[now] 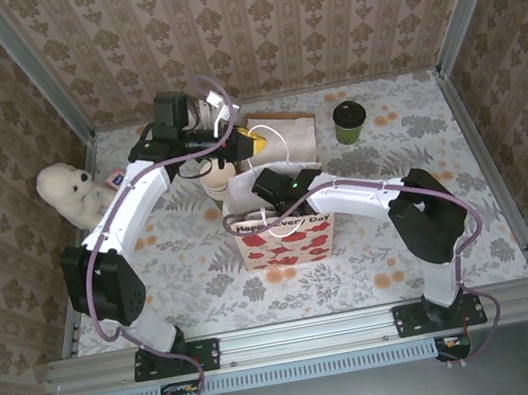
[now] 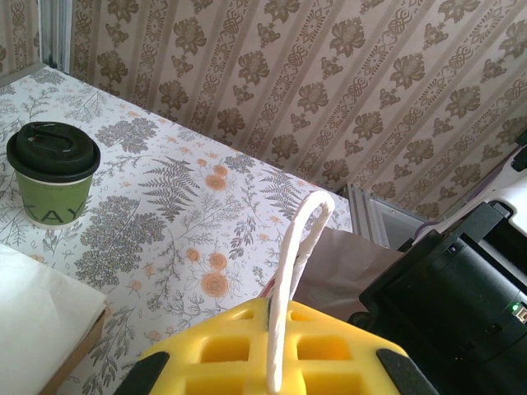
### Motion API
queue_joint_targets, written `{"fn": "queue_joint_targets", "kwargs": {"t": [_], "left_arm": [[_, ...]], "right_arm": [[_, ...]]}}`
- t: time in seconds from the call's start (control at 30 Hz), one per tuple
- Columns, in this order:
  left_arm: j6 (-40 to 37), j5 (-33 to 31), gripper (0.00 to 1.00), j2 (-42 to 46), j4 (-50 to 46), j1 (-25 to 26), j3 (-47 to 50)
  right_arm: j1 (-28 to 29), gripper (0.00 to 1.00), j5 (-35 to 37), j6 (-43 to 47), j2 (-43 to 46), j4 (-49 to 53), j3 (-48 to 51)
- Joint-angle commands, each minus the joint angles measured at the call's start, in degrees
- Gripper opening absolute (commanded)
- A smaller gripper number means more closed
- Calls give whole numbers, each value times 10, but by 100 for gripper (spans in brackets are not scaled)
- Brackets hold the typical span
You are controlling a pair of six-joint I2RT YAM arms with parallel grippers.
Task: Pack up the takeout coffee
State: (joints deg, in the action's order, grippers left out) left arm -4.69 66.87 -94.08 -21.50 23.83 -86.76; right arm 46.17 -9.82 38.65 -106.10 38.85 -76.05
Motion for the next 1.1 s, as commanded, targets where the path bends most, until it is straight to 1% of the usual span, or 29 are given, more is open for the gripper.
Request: {"fn": "queue_joint_targets", "kwargs": {"t": [0.0, 0.07, 0.2, 0.33, 0.5, 0.63, 0.73, 0.93, 1.0, 1.07], "left_arm": [[3, 12, 0, 5, -14, -4, -19], [3, 11, 0, 4, -14, -4, -20], [6, 14, 0, 3, -12, -4, -18], [7, 15, 0, 3, -11, -4, -18], [8, 15, 0, 2, -9, -4, -18], [13, 17, 0, 1, -5, -4, -17], [12, 19, 0, 0, -3, -3, -15], [11, 18, 0, -1, -3, -3, -15], [9, 17, 0, -1, -5, -3, -15], [10, 15, 0, -1, -5, -3, -15]], "right_arm": [[2, 64, 24, 12, -4, -4, 17], [2, 65, 41, 10, -20, 8, 10], [3, 67, 28, -9, -27, 17, -7], [3, 70, 21, -21, 2, -5, -9], [5, 75, 15, -38, 40, -5, -21], [6, 83, 1, -45, 81, -13, -15], [6, 86, 11, -48, 108, -18, -11], [6, 87, 40, -54, 162, -47, 3], [7, 88, 59, -68, 171, -53, -5], [7, 91, 55, -85, 176, -38, -25]]}}
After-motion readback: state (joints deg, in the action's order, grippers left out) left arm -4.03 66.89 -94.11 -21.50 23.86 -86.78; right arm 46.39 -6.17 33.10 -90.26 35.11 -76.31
